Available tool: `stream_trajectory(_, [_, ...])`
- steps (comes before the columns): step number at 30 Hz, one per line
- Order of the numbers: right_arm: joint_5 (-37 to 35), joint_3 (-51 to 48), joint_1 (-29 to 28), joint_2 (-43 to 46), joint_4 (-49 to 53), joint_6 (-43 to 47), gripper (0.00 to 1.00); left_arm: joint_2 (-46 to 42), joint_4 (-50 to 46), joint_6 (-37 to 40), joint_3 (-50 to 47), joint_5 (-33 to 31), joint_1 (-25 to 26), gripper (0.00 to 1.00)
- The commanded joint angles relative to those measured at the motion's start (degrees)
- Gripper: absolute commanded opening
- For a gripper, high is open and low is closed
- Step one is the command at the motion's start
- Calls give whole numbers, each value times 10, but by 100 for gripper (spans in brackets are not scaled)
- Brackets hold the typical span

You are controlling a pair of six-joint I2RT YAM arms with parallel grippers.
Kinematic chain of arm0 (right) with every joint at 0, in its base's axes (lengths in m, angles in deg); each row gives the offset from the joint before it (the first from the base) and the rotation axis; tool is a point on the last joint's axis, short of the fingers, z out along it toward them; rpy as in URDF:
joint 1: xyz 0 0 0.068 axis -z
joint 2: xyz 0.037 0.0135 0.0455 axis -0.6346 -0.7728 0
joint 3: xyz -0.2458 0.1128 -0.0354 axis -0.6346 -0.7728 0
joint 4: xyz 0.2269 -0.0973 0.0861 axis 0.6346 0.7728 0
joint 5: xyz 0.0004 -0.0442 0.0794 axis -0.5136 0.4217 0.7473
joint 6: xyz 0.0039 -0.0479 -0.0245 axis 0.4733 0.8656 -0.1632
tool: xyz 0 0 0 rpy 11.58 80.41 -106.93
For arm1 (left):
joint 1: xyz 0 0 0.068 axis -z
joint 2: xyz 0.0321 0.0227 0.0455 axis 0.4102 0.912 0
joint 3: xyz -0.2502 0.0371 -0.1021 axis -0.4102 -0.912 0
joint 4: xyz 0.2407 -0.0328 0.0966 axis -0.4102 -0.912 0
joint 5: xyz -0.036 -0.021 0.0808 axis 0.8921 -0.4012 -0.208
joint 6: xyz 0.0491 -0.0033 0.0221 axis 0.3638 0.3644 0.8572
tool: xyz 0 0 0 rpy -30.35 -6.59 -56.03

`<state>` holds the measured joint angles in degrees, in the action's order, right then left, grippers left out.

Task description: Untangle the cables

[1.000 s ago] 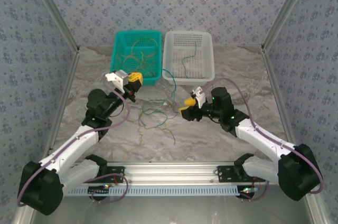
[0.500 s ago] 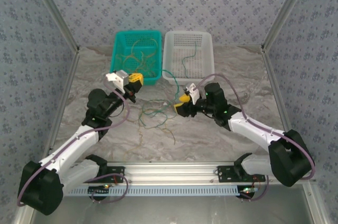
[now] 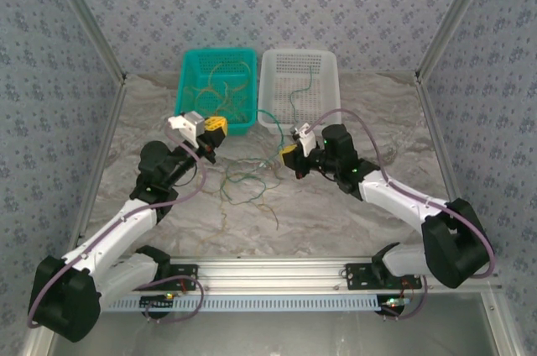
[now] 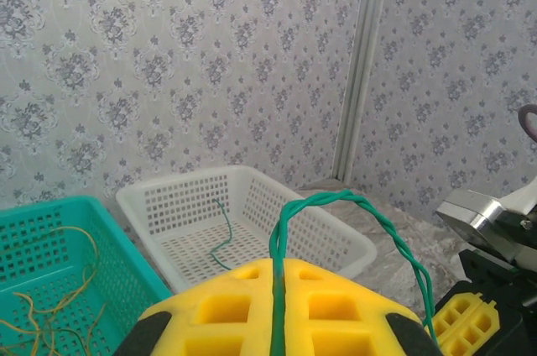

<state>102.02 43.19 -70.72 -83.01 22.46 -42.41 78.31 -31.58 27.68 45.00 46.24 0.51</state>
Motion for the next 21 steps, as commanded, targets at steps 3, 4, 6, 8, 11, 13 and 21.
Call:
stream_trajectory(3, [-64,7,43,15,9,-53,0,-9,-5,10,-14,-52,-15,0])
stream_trajectory(4, [-74,5,53,19,14,-63,0,-9,-11,12,-15,-70,-18,0])
stream_trajectory(6, [-95,2,75,29,26,-75,0,-12,-33,15,-19,-123,-31,0])
stream_trajectory(8, [-141,-1,84,41,52,-71,0,-18,-50,12,-25,-153,-52,0])
stream_trajectory(11, [-172,-6,106,56,76,-75,0,-33,-69,-7,-35,-177,-92,0])
stream_trajectory(13, [-165,-17,125,65,68,-92,0,-38,-79,-12,-39,-177,-113,0])
stream_trajectory(21, [-180,-27,153,78,68,-121,0,-39,-97,-27,-34,-178,-135,0])
